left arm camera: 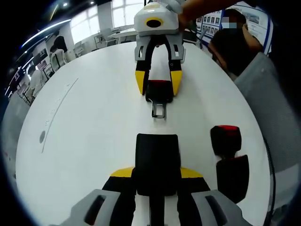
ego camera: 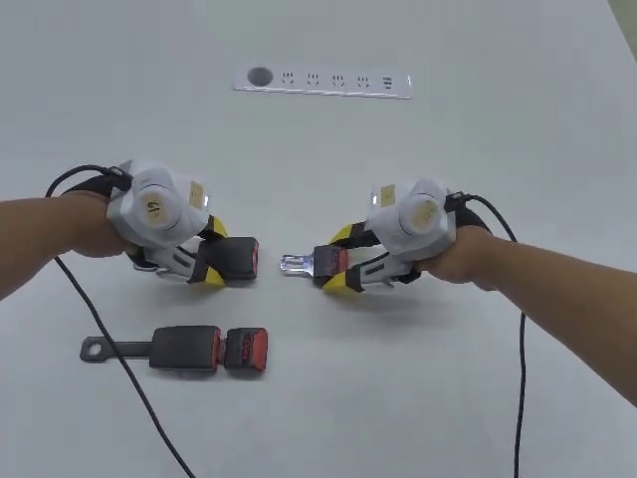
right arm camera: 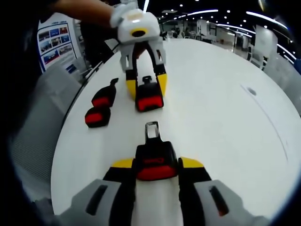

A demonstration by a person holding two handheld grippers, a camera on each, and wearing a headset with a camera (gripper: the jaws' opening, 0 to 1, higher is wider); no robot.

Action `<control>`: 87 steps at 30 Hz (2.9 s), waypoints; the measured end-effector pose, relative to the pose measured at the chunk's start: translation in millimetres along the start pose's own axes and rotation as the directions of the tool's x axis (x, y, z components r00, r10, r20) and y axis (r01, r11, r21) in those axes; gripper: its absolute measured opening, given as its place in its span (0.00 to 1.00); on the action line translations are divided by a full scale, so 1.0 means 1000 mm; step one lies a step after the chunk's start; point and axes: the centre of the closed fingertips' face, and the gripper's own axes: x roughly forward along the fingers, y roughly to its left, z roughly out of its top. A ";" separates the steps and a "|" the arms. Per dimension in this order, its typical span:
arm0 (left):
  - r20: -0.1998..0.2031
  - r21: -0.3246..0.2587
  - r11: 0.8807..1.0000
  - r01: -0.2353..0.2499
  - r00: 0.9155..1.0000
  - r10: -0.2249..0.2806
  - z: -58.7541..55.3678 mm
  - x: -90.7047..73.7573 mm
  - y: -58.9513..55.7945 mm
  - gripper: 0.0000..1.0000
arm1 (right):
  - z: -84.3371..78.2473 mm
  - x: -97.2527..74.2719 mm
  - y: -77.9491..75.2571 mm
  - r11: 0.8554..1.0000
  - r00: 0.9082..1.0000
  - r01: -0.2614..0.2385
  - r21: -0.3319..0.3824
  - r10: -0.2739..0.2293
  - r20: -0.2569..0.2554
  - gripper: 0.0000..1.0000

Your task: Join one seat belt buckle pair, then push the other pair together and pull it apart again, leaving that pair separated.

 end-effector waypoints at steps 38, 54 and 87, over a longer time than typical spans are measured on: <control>-0.005 -0.015 1.000 -0.002 1.000 0.002 -0.001 -0.001 0.001 0.35 | -0.058 -0.058 0.002 0.996 0.999 0.041 0.074 -0.040 -0.026 0.36; 0.011 -0.222 0.975 -0.013 1.000 0.016 0.006 -0.002 -0.002 0.46 | -0.050 -0.067 0.000 0.970 0.994 0.105 0.217 -0.106 -0.006 0.43; 0.204 -0.718 0.649 -0.252 0.815 0.543 -0.004 -0.105 -0.023 1.00 | -0.007 -0.099 0.007 0.694 0.739 0.567 0.444 -0.667 0.099 0.96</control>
